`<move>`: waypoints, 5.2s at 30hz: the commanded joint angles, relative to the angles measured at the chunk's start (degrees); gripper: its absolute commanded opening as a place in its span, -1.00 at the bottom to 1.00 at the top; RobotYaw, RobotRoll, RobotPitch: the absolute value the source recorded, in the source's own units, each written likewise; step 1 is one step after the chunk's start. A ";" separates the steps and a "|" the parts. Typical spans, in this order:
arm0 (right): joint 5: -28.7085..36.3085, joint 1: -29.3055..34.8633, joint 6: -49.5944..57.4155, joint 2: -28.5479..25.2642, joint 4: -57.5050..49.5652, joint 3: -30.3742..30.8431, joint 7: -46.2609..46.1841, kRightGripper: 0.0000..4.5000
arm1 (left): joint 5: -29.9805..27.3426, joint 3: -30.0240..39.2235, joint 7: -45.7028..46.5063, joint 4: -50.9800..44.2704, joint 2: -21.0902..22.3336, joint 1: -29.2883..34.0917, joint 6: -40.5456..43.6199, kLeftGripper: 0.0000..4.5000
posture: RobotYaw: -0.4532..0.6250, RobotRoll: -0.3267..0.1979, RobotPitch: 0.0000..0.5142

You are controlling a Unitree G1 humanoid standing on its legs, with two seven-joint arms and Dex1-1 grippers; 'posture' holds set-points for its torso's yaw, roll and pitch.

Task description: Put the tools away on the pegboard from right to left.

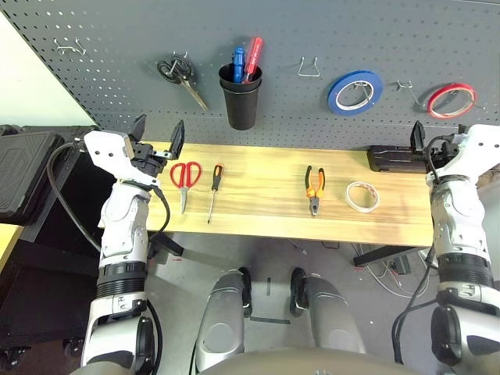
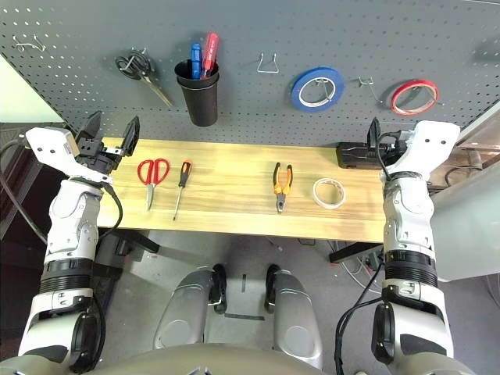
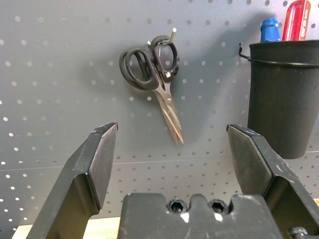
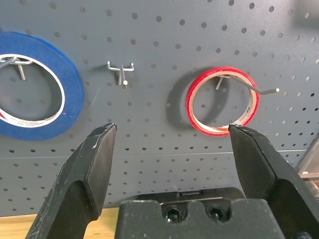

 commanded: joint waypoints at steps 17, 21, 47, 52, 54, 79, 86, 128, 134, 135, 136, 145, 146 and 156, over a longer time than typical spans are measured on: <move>0.09 0.56 -0.25 -0.22 0.00 0.43 0.85 1.00 | -1.24 0.49 -2.30 -5.19 1.78 4.59 2.49 0.99 | 0.12 0.25 -0.31; -0.09 1.83 0.28 -0.77 -0.91 0.58 1.75 1.00 | -2.42 -0.31 -5.28 -8.61 3.78 6.91 5.59 0.99 | 0.11 0.25 -0.25; 1.19 3.84 38.50 -13.49 -10.81 10.49 20.37 1.00 | 2.22 -16.53 -25.22 -15.70 10.70 10.31 8.34 0.99 | -0.13 0.25 0.40; -0.60 -0.15 38.81 -14.66 -6.72 14.37 24.49 1.00 | 2.54 -16.86 -24.77 -16.05 10.19 10.53 8.34 0.99 | -0.11 0.25 0.41; -1.91 -2.04 38.69 -15.17 -4.24 16.66 26.60 1.00 | 2.67 -16.84 -24.53 -16.27 10.03 10.70 8.35 0.99 | -0.10 0.25 0.41; -14.81 -14.03 35.45 -11.98 20.19 31.83 36.62 1.00 | 8.23 -19.94 -27.12 -18.29 15.29 12.51 7.00 0.99 | 0.00 0.25 0.48; -16.13 -14.44 35.12 -11.62 22.24 32.49 36.92 1.00 | 10.61 -20.81 -27.72 -16.71 16.37 11.71 4.15 0.99 | 0.00 0.25 0.47; -15.71 13.64 14.45 -14.10 -19.25 13.89 16.72 -0.99 | 5.98 -18.78 -26.83 -14.64 12.04 7.67 4.17 1.00 | -0.03 0.25 0.05; -18.97 15.07 0.35 -14.11 -15.59 13.56 9.35 -0.99 | 2.43 -17.48 -26.11 -15.75 9.03 6.51 4.84 1.00 | -0.03 0.25 -0.05; -19.36 14.90 -1.03 -14.12 -14.83 13.55 8.52 -0.99 | 2.11 -17.40 -26.01 -16.01 8.70 6.45 4.95 1.00 | -0.03 0.25 -0.06; -19.53 14.69 -2.05 -14.10 -14.13 13.50 7.91 -0.99 | 1.90 -17.34 -25.89 -16.31 8.46 6.50 5.16 1.00 | -0.03 0.25 -0.06; -20.00 8.57 -13.44 -15.91 -5.42 13.06 5.51 -0.99 | -1.78 -16.87 -25.58 -19.58 7.07 7.76 7.92 1.00 | -0.02 0.25 -0.13; -19.96 7.78 -14.66 -16.12 -4.39 13.12 5.52 -0.99 | -2.44 -16.70 -25.49 -20.10 6.97 7.74 8.55 1.00 | -0.01 0.25 -0.14; -19.59 1.63 -20.76 -16.82 3.17 13.47 6.12 -0.99 | -3.95 -15.84 -24.58 -24.40 6.87 6.97 10.81 1.00 | 0.02 0.25 -0.16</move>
